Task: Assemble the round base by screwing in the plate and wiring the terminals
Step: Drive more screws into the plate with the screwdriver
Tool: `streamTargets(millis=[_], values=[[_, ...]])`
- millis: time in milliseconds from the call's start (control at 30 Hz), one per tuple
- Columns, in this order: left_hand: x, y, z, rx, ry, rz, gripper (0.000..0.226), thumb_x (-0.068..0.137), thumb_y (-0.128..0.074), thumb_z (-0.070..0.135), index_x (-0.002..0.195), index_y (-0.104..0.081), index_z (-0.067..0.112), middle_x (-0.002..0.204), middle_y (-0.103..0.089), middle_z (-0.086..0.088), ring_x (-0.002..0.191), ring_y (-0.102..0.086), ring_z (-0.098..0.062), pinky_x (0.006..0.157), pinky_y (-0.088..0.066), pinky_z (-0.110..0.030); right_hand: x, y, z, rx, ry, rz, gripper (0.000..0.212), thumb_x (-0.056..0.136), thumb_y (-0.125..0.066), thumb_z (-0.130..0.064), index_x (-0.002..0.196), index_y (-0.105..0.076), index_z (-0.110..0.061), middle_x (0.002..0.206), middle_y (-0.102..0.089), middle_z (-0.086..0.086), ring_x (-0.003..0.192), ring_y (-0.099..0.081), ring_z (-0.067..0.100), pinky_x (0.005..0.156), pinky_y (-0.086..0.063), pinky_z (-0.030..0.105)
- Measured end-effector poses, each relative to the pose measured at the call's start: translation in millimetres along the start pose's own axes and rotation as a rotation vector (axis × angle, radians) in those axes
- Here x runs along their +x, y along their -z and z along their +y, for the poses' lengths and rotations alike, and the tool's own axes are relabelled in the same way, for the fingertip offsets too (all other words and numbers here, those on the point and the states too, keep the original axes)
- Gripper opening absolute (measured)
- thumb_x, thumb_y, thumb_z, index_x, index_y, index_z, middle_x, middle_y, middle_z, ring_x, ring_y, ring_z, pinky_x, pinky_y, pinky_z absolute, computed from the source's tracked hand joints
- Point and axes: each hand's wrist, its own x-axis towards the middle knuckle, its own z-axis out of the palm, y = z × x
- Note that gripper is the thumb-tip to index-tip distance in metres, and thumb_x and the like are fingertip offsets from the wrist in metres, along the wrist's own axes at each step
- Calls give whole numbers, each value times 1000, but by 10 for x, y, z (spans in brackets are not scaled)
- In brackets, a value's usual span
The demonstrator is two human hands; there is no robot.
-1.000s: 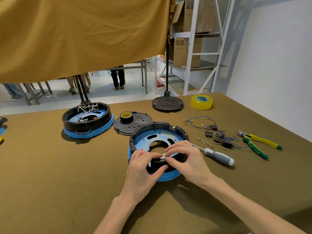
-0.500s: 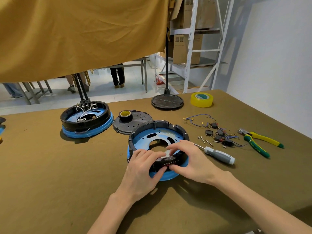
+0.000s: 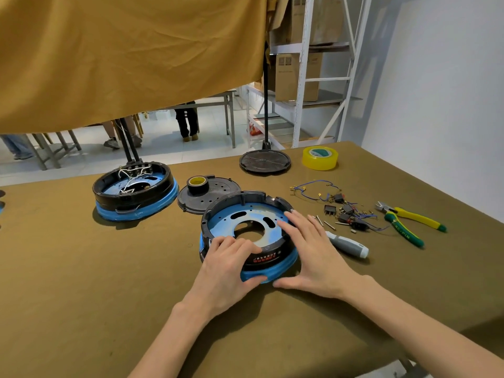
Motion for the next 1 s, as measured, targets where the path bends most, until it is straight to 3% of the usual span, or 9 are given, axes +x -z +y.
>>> streamTargets(millis=[167,300,367,467,533,667,800,867,1000], values=[[46,98,50,-203,169,108,31,78,-79,45,101,-61,33,94,-58,31,105,-46,14,88,-47,-37,141,48,-91,-44,-51,144,121,67,-72,-82,160,-18,-25,167,-16,11,157,-7,27,128,-9,49],[181,287,41,-456,352,282,29,81,-85,35,95,-60,39,98,-68,21,99,-63,-6,78,-56,-38,120,24,-267,309,-532,265,135,59,-55,-98,160,-9,-22,165,-18,1,153,-19,22,123,-19,43],[299,370,75,-644,441,393,31,82,-87,24,93,-60,34,96,-72,10,91,-71,-16,72,-61,-36,262,163,-375,686,-683,177,132,57,-55,-98,155,-26,-15,152,-46,3,135,-49,19,111,-43,39],[446,481,155,-853,525,553,30,82,-85,22,97,-59,20,95,-78,-3,89,-76,-22,72,-63,-35,559,397,-537,1169,-503,58,72,85,-59,-68,117,-67,-4,97,-78,5,83,-74,18,75,-59,31],[514,554,197,-974,611,605,38,79,-83,28,103,-58,13,97,-79,-8,92,-76,-29,76,-64,-44,722,582,-667,1236,-347,39,42,103,-51,-43,102,-71,-6,94,-79,9,76,-74,19,69,-58,28],[556,715,164,-1314,886,656,41,82,-80,30,113,-60,13,107,-78,-14,94,-77,-28,74,-64,-42,953,822,-842,1153,-97,-24,18,105,-56,-19,110,-73,-17,105,-76,7,90,-71,11,78,-56,23],[407,761,28,-1781,1079,437,40,97,-68,35,126,-73,8,126,-71,-21,115,-71,-34,100,-56,-53,1042,727,-1017,810,-28,-125,39,103,-58,-19,141,-60,-25,107,-59,-10,101,-59,1,93,-48,21],[301,694,-1,-1836,1092,367,34,96,-67,42,107,-82,13,124,-72,-22,113,-72,-36,93,-59,-54,1029,600,-1064,667,-46,-177,44,106,-53,-30,149,-51,-27,105,-48,-5,104,-50,9,96,-41,29],[139,650,-103,-1712,1106,279,45,87,-80,42,121,-76,11,126,-72,-19,116,-70,-34,91,-61,-51,930,419,-1099,617,-56,-249,41,107,-46,-44,147,-54,-35,101,-43,-2,100,-43,13,90,-37,34]])
